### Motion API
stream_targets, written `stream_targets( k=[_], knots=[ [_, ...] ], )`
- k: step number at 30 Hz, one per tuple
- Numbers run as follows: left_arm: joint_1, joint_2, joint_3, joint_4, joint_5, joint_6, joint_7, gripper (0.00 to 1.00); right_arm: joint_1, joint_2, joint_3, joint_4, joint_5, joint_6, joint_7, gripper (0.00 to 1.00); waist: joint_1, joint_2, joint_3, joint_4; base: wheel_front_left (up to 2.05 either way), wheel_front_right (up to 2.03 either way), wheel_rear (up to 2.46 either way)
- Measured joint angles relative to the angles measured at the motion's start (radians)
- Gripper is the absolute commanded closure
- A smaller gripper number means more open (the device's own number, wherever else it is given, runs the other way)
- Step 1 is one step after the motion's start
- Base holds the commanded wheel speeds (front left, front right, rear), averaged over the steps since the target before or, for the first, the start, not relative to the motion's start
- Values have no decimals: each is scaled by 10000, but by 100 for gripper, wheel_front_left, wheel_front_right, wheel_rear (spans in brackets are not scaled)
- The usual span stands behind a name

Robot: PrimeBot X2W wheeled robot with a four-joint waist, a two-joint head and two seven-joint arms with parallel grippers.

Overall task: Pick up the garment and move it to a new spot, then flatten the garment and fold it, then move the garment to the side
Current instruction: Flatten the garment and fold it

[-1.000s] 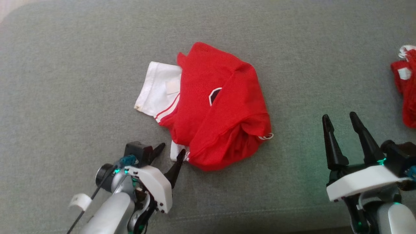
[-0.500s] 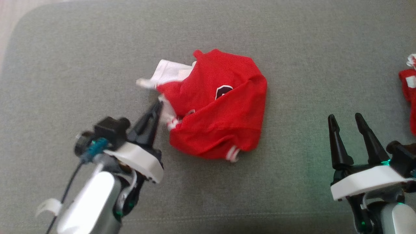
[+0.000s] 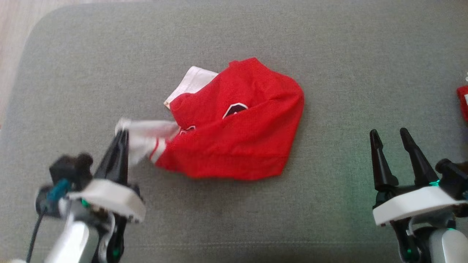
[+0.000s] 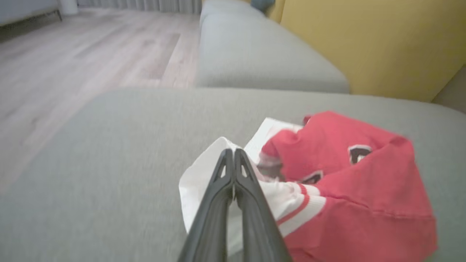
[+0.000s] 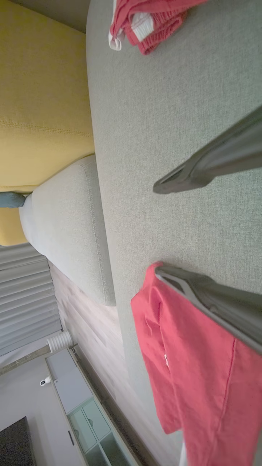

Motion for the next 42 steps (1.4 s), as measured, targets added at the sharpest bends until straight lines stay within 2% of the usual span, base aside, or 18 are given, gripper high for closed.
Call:
stream_targets(
  k=[3, 9, 10, 11, 12, 16, 20, 24, 30, 42],
  knots=[
    [632, -104, 61, 748, -479, -31, -12, 100, 0, 0, -2, -4, 0, 0, 2, 0, 0, 0, 81, -22, 0, 0, 0],
    [937, -731, -247, 2115, -993, -631, -403, 100, -2, 0, -121, -23, -19, 0, 15, 0, 0, 0, 173, 78, 0, 0, 0],
    [917, -805, -253, 2247, -997, -650, -535, 79, -3, 0, -121, -23, -19, 0, 19, 0, 0, 0, 163, 98, 0, 0, 0],
    [917, -805, -253, 2247, -997, -650, -535, 23, -3, 0, -121, -23, -19, 0, 19, 0, 0, 0, 163, 98, 0, 0, 0],
    [878, -859, -251, 2360, -1003, -671, -679, 0, -6, 0, -121, -31, -48, 0, 40, 0, 0, 0, 144, 117, 0, 0, 0],
    [714, -863, -207, 2291, -639, -554, -1396, 0, -8, 0, -176, -88, -205, 0, 46, 0, 0, 0, -34, 187, 0, 0, 0],
    [486, -602, -48, 1315, 201, -111, -1833, 0, -4, 0, -255, -222, -318, 0, 102, 0, 0, 0, -333, 237, 0, 0, 0],
    [436, -244, 159, 679, 545, 77, -1864, 0, 27, 0, -284, -311, -405, 0, 226, 0, 0, 0, -579, 231, 0, 0, 0],
    [552, 8, 134, -79, 779, 272, -1580, 0, 141, 0, -282, -445, -508, 0, 324, 0, 0, 0, -866, 135, 0, 0, 0],
    [927, 40, -31, -422, 809, 428, -1323, 0, 445, 0, -267, -575, -570, 0, 447, 0, 0, 0, -963, 143, 0, 0, 0]
  ],
)
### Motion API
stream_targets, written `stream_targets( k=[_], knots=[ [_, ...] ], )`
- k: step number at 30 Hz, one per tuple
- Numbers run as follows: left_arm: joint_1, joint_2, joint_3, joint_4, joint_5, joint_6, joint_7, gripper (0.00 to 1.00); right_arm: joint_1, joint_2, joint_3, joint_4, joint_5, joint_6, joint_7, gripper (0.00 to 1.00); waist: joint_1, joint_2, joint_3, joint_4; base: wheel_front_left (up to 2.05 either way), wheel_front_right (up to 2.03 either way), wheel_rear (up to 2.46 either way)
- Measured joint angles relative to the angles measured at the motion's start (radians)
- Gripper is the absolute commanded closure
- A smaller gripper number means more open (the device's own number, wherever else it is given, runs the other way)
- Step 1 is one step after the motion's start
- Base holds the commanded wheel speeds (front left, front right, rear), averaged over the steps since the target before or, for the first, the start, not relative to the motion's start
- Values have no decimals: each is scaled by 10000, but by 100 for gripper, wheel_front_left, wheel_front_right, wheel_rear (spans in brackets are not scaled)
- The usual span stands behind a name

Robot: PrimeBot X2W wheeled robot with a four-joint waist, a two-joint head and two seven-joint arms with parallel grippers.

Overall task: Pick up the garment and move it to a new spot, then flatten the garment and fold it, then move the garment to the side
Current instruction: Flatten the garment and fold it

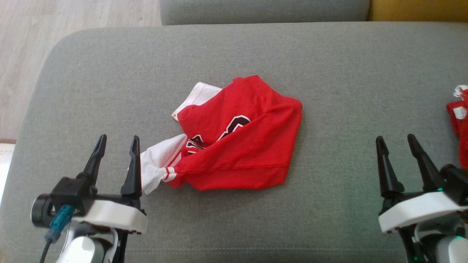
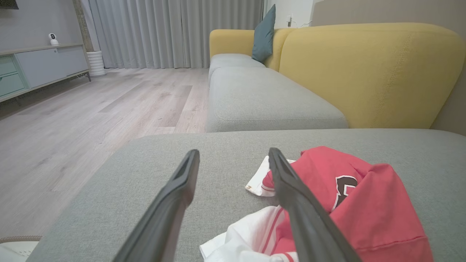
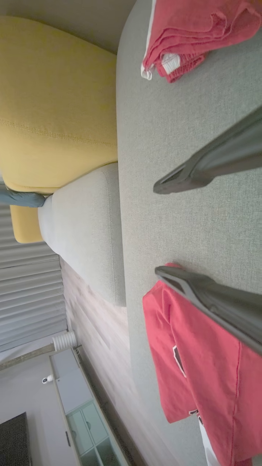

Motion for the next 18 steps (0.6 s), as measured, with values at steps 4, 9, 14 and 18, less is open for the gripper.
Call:
stream_targets(
  k=[4, 9, 14, 18],
  knots=[
    [-61, 17, -81, -54, 0, -15, 0, 0, -35, 0, 311, 194, -148, 0, 180, 0, 0, 0, 194, 65, 0, 0, 0],
    [-395, -10, -174, -54, 2, -115, -63, 0, -341, -2, 1285, 1415, -63, 0, 295, 0, 0, 0, 577, 252, 0, 0, 0],
    [-890, -132, -330, 107, 2, -282, -188, 0, -1011, -8, 2186, 3016, 487, 0, 82, 0, 1, 0, 938, 555, 0, 0, 0],
    [-1027, -276, -458, 280, 0, -380, -278, 0, -1627, -13, 2560, 4226, 1074, 0, -368, 0, 1, 0, 1189, 780, 0, 0, 0]
  ],
)
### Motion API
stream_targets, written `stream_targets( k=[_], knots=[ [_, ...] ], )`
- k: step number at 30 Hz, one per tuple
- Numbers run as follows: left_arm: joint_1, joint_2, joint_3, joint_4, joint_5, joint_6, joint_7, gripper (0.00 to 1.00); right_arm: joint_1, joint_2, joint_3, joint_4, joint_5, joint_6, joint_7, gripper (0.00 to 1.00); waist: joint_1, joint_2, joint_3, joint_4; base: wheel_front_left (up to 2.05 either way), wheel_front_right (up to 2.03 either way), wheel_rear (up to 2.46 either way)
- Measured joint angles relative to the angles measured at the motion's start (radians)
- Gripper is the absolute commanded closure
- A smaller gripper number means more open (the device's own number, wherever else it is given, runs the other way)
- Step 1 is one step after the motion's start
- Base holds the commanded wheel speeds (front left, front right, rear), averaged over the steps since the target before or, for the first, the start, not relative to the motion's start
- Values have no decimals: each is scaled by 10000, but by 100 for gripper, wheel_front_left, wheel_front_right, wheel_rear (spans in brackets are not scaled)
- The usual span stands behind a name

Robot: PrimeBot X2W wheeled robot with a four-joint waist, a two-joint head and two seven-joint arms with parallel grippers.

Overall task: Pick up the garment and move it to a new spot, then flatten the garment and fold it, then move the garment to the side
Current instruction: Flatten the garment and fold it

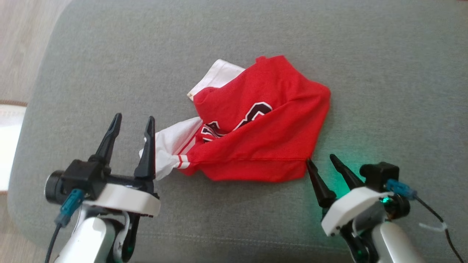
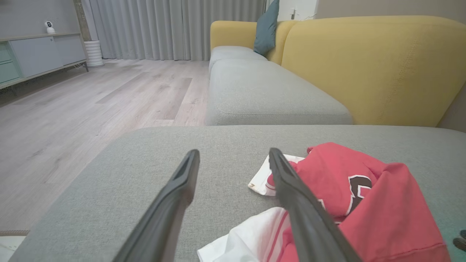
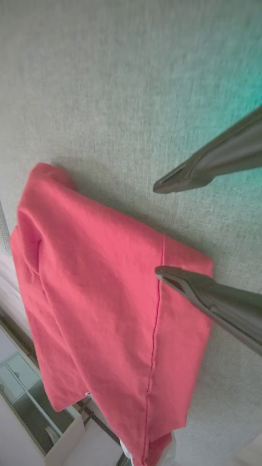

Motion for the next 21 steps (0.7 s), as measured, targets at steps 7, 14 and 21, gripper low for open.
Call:
stream_targets(
  k=[7, 14, 21],
  knots=[
    [-188, -59, -19, 205, 0, -107, -88, 0, -911, -21, 577, 1310, 727, 0, -508, 95, 1, 0, 279, 190, 0, 0, 0],
    [-285, -73, -21, 282, 2, -107, -163, 0, -1113, -21, 483, 1465, 895, 0, -1260, 100, 0, 0, 305, 100, 0, 0, 0],
    [-276, -65, -17, 286, 0, -61, -196, 0, -707, -15, -1227, 40, 140, 0, -1197, 100, 0, 0, 184, -159, 0, 0, 0]
  ],
)
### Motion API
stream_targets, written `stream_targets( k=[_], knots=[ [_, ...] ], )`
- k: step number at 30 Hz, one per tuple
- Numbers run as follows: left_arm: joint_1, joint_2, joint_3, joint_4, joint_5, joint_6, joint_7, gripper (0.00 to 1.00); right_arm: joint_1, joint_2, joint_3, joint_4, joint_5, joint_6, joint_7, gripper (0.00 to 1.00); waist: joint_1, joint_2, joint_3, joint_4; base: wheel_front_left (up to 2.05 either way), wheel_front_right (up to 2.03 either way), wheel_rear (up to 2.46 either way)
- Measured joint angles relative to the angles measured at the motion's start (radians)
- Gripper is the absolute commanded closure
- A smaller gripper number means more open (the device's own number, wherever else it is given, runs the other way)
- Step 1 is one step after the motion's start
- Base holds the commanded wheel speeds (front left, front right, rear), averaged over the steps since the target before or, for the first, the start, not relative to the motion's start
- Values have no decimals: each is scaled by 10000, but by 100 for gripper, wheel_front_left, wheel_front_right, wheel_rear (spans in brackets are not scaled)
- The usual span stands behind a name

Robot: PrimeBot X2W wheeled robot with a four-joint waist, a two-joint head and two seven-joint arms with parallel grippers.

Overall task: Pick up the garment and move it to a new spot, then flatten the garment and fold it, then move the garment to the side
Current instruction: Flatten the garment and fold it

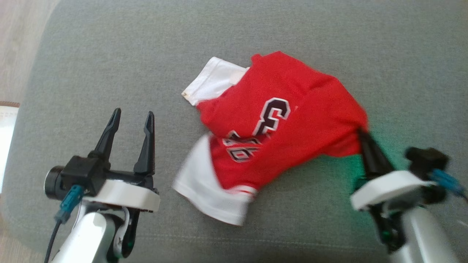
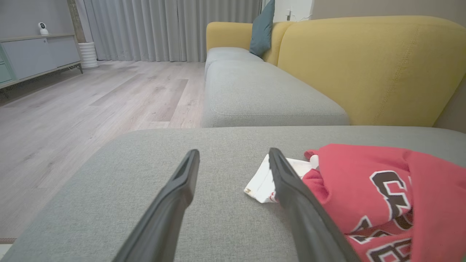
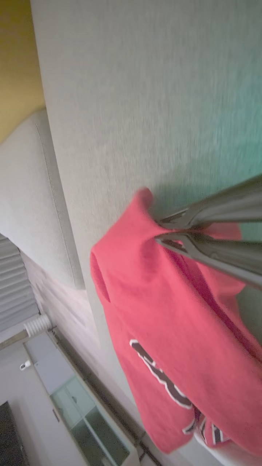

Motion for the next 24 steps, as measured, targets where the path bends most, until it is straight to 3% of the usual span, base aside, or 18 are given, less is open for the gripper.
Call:
stream_targets(
  k=[4, 8, 12, 15, 17, 19, 20, 21, 24],
  knots=[
    [1, 0, -2, -15, 0, 2, -12, 0, 741, 2, -1191, -1198, -717, 0, 527, 100, 0, 0, -20, -104, 0, 0, 0],
    [1, 4, -8, -17, -4, 2, -12, 0, 964, 4, -1480, -2286, -1588, 0, 1018, 100, 0, 0, 5, -148, 0, 0, 0],
    [0, 2, -36, -13, -27, -8, -12, 0, 889, 2, -650, -2556, -1893, 0, 1300, 100, 0, 0, 38, -117, 0, 0, 0],
    [-6, -8, -82, 15, -31, -44, -10, 0, 881, 2, 322, -2130, -1858, 0, 1432, 100, 0, 0, 80, -53, 0, 0, 0],
    [-7, -12, -113, 58, -94, -96, -12, 0, 861, 4, 924, -1701, -1701, 0, 1432, 95, 0, 0, 110, -7, 0, 0, 0],
    [-14, -33, -157, 132, -134, -100, -12, 0, 845, 6, 1241, -1248, -1538, 0, 1425, 64, 0, 0, 123, 58, 0, 0, 0],
    [-14, -40, -173, 163, -134, -98, -12, 0, 823, 2, 1317, -1083, -1453, 0, 1398, 7, 0, 0, 130, 77, 0, 0, 0],
    [-14, -44, -190, 184, -134, -98, -12, 0, 795, 2, 1365, -949, -1400, 0, 1321, 0, 0, 0, 134, 90, 0, 0, 0],
    [-14, -48, -240, 213, -134, -92, -12, 0, 676, 0, 1488, -834, -1246, 0, 947, 0, 0, 0, 142, 106, 0, 0, 0]
  ],
)
